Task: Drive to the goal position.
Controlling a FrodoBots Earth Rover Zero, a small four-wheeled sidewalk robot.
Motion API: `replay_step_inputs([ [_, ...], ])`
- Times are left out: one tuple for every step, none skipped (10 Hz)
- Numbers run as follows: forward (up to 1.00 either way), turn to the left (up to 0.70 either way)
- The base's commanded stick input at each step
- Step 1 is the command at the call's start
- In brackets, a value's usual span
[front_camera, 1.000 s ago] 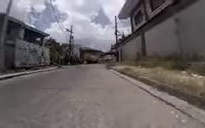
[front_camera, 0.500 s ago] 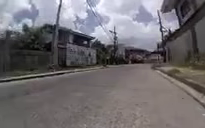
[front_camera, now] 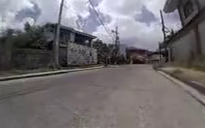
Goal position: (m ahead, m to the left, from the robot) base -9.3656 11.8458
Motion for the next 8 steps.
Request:
replay_step_inputs([
  [0.96, 0.38],
  [0.96, 0.38],
  [0.96, 0.38],
  [0.96, 0.38],
  [0.96, 0.38],
  [0.96, 0.38],
  [0.96, 0.38],
  [0.96, 0.38],
])
